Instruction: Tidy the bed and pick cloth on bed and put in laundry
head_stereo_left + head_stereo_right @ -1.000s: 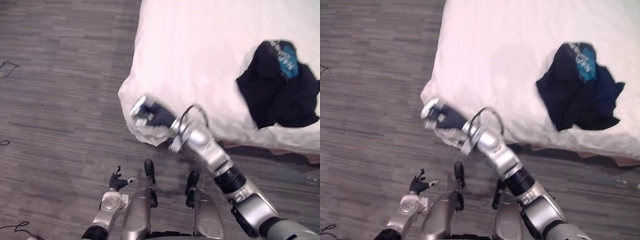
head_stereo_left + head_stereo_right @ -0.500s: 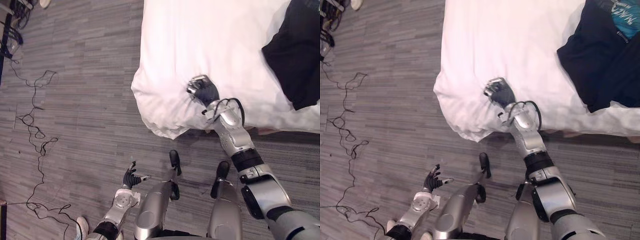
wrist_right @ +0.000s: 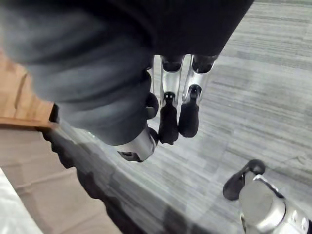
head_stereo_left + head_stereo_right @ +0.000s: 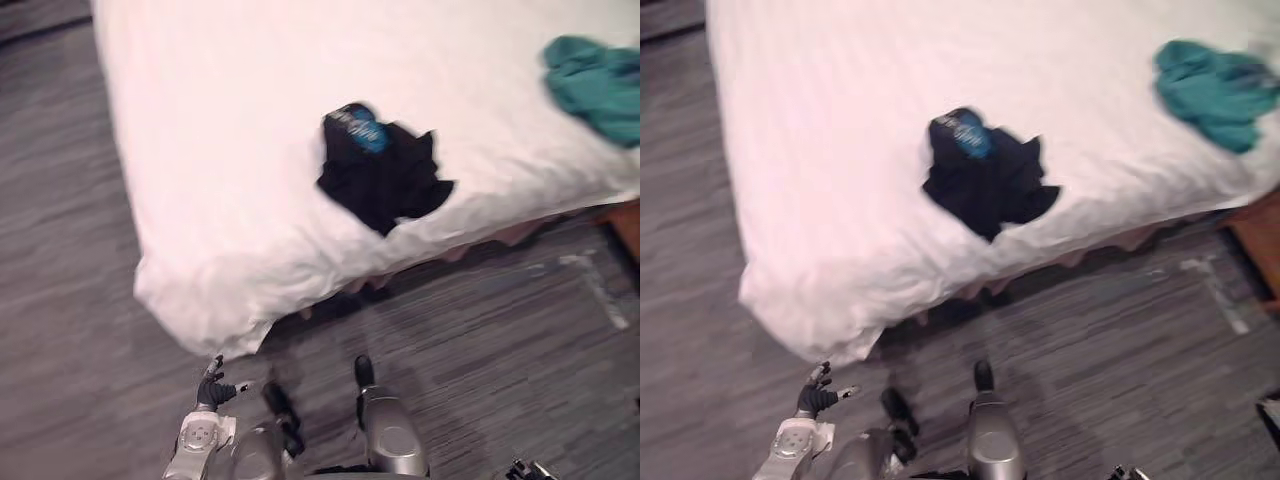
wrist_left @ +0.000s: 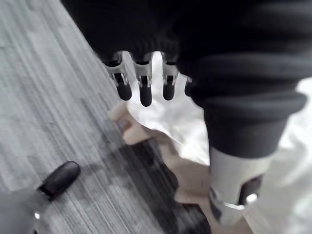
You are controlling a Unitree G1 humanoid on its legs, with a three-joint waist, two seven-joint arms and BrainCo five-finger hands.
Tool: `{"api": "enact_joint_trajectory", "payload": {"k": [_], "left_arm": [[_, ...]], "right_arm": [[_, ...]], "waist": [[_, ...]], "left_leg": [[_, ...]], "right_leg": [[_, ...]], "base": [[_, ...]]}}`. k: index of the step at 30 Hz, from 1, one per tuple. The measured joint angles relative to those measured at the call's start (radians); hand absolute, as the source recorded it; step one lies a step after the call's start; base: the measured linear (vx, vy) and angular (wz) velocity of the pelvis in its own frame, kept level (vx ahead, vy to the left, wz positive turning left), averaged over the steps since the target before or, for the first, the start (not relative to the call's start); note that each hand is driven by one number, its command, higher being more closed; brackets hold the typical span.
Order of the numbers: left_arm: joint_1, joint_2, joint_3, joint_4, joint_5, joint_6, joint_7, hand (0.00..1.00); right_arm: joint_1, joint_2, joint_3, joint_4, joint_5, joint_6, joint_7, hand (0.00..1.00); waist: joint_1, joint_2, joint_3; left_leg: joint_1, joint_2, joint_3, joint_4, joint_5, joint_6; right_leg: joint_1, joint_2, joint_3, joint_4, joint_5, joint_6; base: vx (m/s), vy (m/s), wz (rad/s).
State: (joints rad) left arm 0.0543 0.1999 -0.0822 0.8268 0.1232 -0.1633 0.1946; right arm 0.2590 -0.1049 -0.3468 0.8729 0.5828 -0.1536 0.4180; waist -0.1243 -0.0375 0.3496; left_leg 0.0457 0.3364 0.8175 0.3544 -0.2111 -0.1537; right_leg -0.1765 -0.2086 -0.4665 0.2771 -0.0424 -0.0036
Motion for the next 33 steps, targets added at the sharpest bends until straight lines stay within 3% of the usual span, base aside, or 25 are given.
{"api": "enact_joint_trajectory", "payload": {"k": [3, 5, 7, 8, 9, 10, 11, 12, 14, 16, 17, 19, 20, 21, 22, 23, 24, 25, 26, 27, 28, 30, 32, 33], "left_arm": [[-0.032, -0.025, -0.040, 0.028, 0.018, 0.037, -0.013, 0.00], [-0.064, -0.043, -0.082, 0.055, 0.074, 0.062, -0.062, 0.00], [-0.071, -0.051, -0.094, 0.084, 0.090, 0.064, -0.091, 0.00], [-0.061, -0.052, -0.086, 0.097, 0.076, 0.065, -0.101, 0.00], [-0.031, -0.060, -0.061, 0.096, 0.044, 0.065, -0.109, 0.00], [-0.020, -0.069, -0.056, 0.096, 0.019, 0.064, -0.109, 0.00], [-0.018, -0.082, -0.034, 0.089, -0.031, 0.060, -0.111, 0.00], [-0.026, -0.076, -0.026, 0.089, -0.053, 0.046, -0.112, 0.00], [-0.026, -0.065, -0.023, 0.089, -0.076, 0.004, -0.110, 0.00], [-0.025, -0.078, -0.023, 0.086, -0.089, -0.033, -0.114, 0.00], [-0.024, -0.093, -0.020, 0.086, -0.094, -0.036, -0.112, 0.00], [-0.024, -0.100, -0.017, 0.088, -0.102, -0.035, -0.115, 0.00], [-0.023, -0.099, -0.017, 0.089, -0.111, -0.034, -0.116, 0.00], [-0.024, -0.095, -0.013, 0.089, -0.140, -0.027, -0.129, 0.00], [-0.025, -0.086, -0.012, 0.089, -0.149, -0.026, -0.134, 0.00], [-0.022, -0.073, -0.012, 0.090, -0.162, -0.023, -0.138, 0.00], [-0.023, -0.064, 0.007, 0.099, -0.177, -0.001, -0.138, 0.00], [-0.024, -0.064, 0.019, 0.103, -0.184, 0.005, -0.140, 0.00], [-0.024, -0.064, 0.027, 0.107, -0.189, 0.012, -0.139, 0.00], [-0.024, -0.062, 0.024, 0.111, -0.185, 0.024, -0.137, 0.00], [-0.024, -0.063, 0.023, 0.115, -0.185, 0.028, -0.136, 0.00], [-0.019, -0.059, 0.013, 0.133, -0.182, 0.045, -0.129, 0.00], [-0.017, -0.054, 0.013, 0.138, -0.182, 0.053, -0.121, 0.00], [-0.016, -0.053, 0.017, 0.147, -0.174, 0.058, -0.110, 0.00]], "right_arm": [[-0.031, 0.009, 0.068, -0.011, -0.040, -0.001, -0.008, 0.00], [-0.030, 0.010, 0.099, -0.050, -0.073, -0.003, -0.028, 0.00], [-0.031, 0.005, 0.136, -0.076, -0.116, -0.009, -0.049, 0.00], [-0.037, -0.002, 0.173, -0.075, -0.141, -0.014, -0.067, 0.00], [-0.047, -0.011, 0.205, -0.069, -0.153, -0.013, -0.083, 0.00], [-0.061, -0.018, 0.215, -0.059, -0.157, -0.014, -0.084, 0.00], [-0.092, -0.031, 0.217, -0.015, -0.174, -0.015, -0.089, 0.00], [-0.125, -0.053, 0.234, 0.049, -0.191, -0.012, -0.101, 0.00], [-0.138, -0.050, 0.244, 0.099, -0.199, -0.005, -0.108, 0.00], [-0.141, -0.052, 0.245, 0.087, -0.219, -0.005, -0.117, 0.00], [-0.146, -0.050, 0.258, 0.087, -0.230, -0.005, -0.126, 0.00], [-0.147, -0.056, 0.272, 0.088, -0.231, -0.006, -0.138, 0.00], [-0.146, -0.056, 0.272, 0.088, -0.232, -0.006, -0.147, 0.00], [-0.143, -0.052, 0.272, 0.089, -0.242, -0.007, -0.156, 0.00], [-0.142, -0.046, 0.272, 0.089, -0.256, -0.007, -0.158, 0.00], [-0.136, -0.034, 0.272, 0.095, -0.273, -0.008, -0.160, 0.00], [-0.164, -0.016, 0.272, 0.126, -0.303, -0.019, -0.159, 0.00], [-0.174, -0.010, 0.272, 0.133, -0.309, -0.022, -0.159, 0.00], [-0.187, -0.004, 0.269, 0.139, -0.309, -0.030, -0.159, 0.00], [-0.200, -0.007, 0.272, 0.142, -0.311, -0.037, -0.158, 0.00], [-0.203, -0.009, 0.273, 0.141, -0.312, -0.038, -0.158, 0.00], [-0.205, -0.015, 0.300, 0.116, -0.323, -0.055, -0.156, 0.00], [-0.197, -0.014, 0.325, 0.077, -0.328, -0.060, -0.154, 0.00], [-0.189, -0.013, 0.324, 0.048, -0.326, -0.057, -0.154, 0.00]], "waist": [[-0.003, 0.026, -0.009], [-0.021, 0.042, -0.021], [-0.019, 0.043, -0.025], [0.003, 0.050, -0.032], [0.030, 0.060, -0.055], [0.044, 0.062, -0.054], [0.063, 0.070, -0.049], [0.082, 0.074, -0.049], [0.094, 0.054, -0.046], [0.097, 0.054, -0.051], [0.098, 0.066, -0.058], [0.099, 0.079, -0.061], [0.103, 0.082, -0.063], [0.118, 0.080, -0.066], [0.123, 0.064, -0.075], [0.126, 0.033, -0.099], [0.130, 0.002, -0.113], [0.129, -0.003, -0.112], [0.128, -0.011, -0.103], [0.127, -0.012, -0.096], [0.127, -0.008, -0.091], [0.129, 0.024, -0.074], [0.123, 0.024, -0.074], [0.114, 0.024, -0.072]], "left_leg": [[0.102, 0.014, 0.128, -0.028, 0.004, -0.015], [0.167, 0.028, 0.151, -0.011, 0.032, -0.047], [0.177, 0.084, 0.051, 0.151, 0.064, -0.002], [0.116, 0.129, -0.111, 0.329, 0.141, 0.161], [-0.015, 0.105, -0.400, 0.513, 0.313, 0.273], [-0.081, 0.056, -0.535, 0.616, 0.267, 0.217], [-0.156, -0.006, -0.655, 0.750, 0.153, 0.128], [-0.215, -0.065, -0.724, 0.815, 0.068, 0.099], [-0.270, -0.124, -0.726, 0.711, -0.015, 0.115], [-0.322, -0.192, -0.676, 0.380, -0.023, 0.105], [-0.341, -0.219, -0.672, 0.155, 0.013, 0.071], [-0.345, -0.233, -0.645, -0.066, 0.100, 0.048], [-0.344, -0.232, -0.622, -0.121, 0.133, 0.045], [-0.339, -0.234, -0.604, -0.131, 0.200, 0.076], [-0.337, -0.244, -0.591, -0.106, 0.231, 0.095], [-0.345, -0.266, -0.574, -0.066, 0.224, 0.121], [-0.355, -0.294, -0.555, -0.017, 0.162, 0.173], [-0.348, -0.301, -0.551, -0.006, 0.141, 0.183], [-0.315, -0.318, -0.553, 0.015, 0.096, 0.192], [-0.254, -0.331, -0.552, 0.038, 0.051, 0.200], [-0.228, -0.329, -0.553, 0.043, 0.033, 0.199], [-0.096, -0.305, -0.565, 0.039, -0.025, 0.200], [-0.020, -0.286, -0.604, -0.001, -0.060, 0.191], [0.006, -0.267, -0.662, -0.031, -0.080, 0.167]], "right_leg": [[-0.023, 0.010, -0.123, 0.057, -0.038, -0.043], [-0.038, 0.045, -0.061, 0.106, -0.089, -0.056], [-0.037, 0.090, 0.017, 0.153, -0.138, -0.073], [-0.028, 0.149, 0.089, 0.152, -0.153, -0.096], [-0.016, 0.205, 0.176, 0.121, -0.160, -0.125], [-0.008, 0.236, 0.240, 0.108, -0.167, -0.139], [0.012, 0.264, 0.310, 0.099, -0.168, -0.149], [0.060, 0.289, 0.372, 0.092, -0.164, -0.147], [0.177, 0.298, 0.437, 0.028, -0.166, -0.130], [0.266, 0.282, 0.513, -0.057, -0.169, -0.106], [0.291, 0.278, 0.548, -0.083, -0.175, -0.096], [0.342, 0.283, 0.572, -0.119, -0.191, -0.076], [0.372, 0.285, 0.582, -0.129, -0.211, -0.072], [0.411, 0.277, 0.596, -0.121, -0.259, -0.073], [0.420, 0.261, 0.600, -0.110, -0.287, -0.070], [0.411, 0.234, 0.593, -0.071, -0.324, -0.052], [0.294, 0.197, 0.540, 0.196, -0.363, 0.050], [0.236, 0.179, 0.504, 0.332, -0.346, 0.106], [0.121, 0.127, 0.447, 0.586, -0.275, 0.187], [0.053, 0.074, 0.391, 0.753, -0.278, 0.148], [0.043, 0.061, 0.369, 0.773, -0.286, 0.131], [0.009, 0.044, 0.287, 0.691, -0.321, 0.098], [-0.040, 0.063, 0.246, 0.458, -0.310, 0.100], [-0.075, 0.091, 0.266, 0.102, -0.182, 0.117]], "base": [[0.19, -0.101, -1.38], [0.21, -0.145, -1.39], [0.22, -0.180, -1.67], [0.26, -0.208, -2.34], [0.29, -0.163, -2.63], [0.32, -0.046, -2.55], [0.28, 0.063, -2.33], [0.38, 0.079, -2.32], [0.39, 0.050, -1.67], [0.43, 0.086, -1.13], [0.52, 0.166, -0.76], [0.49, 0.193, -0.37], [0.63, 0.275, -0.32], [0.51, 0.248, -0.22], [0.51, 0.248, -0.14], [0.52, 0.192, -0.14], [0.53, 0.175, -0.12], [0.65, 0.215, -0.11], [0.53, 0.191, 0.05], [0.53, 0.179, 0.06], [0.42, 0.115, 0.03], [0.44, 0.052, 0.10], [0.56, -0.043, 0.52], [0.55, -0.119, 0.89]]}}
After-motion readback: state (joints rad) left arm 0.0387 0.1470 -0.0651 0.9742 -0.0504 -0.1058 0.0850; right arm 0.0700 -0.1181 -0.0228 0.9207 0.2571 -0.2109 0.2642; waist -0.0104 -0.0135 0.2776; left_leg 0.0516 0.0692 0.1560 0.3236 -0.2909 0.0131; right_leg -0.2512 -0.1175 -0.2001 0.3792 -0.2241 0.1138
